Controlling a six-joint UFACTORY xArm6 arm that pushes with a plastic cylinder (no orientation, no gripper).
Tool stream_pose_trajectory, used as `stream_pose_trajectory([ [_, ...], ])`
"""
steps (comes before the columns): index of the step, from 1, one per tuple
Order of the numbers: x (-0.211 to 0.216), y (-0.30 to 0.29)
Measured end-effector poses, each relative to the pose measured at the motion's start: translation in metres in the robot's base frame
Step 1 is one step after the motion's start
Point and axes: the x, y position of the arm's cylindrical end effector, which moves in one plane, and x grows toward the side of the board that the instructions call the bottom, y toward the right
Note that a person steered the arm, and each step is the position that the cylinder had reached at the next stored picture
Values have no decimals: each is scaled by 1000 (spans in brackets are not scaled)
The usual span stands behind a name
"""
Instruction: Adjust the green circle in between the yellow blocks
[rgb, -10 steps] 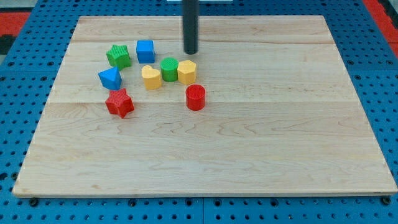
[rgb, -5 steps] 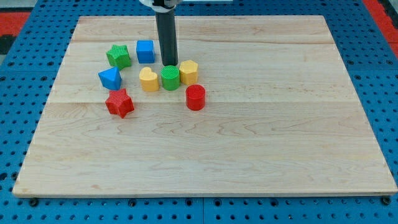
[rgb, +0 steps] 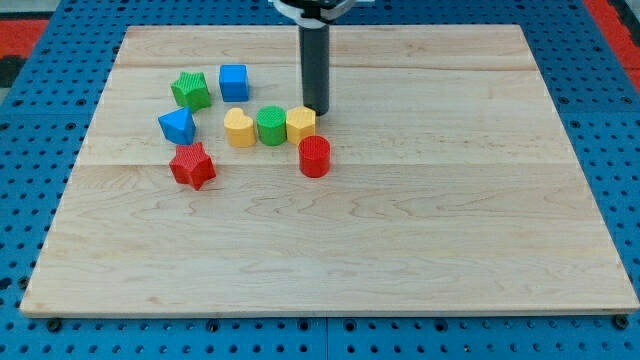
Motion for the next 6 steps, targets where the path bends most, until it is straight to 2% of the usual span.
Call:
stream_pose_trajectory([
  [1,7,31],
  [2,23,28],
  [6,24,7],
])
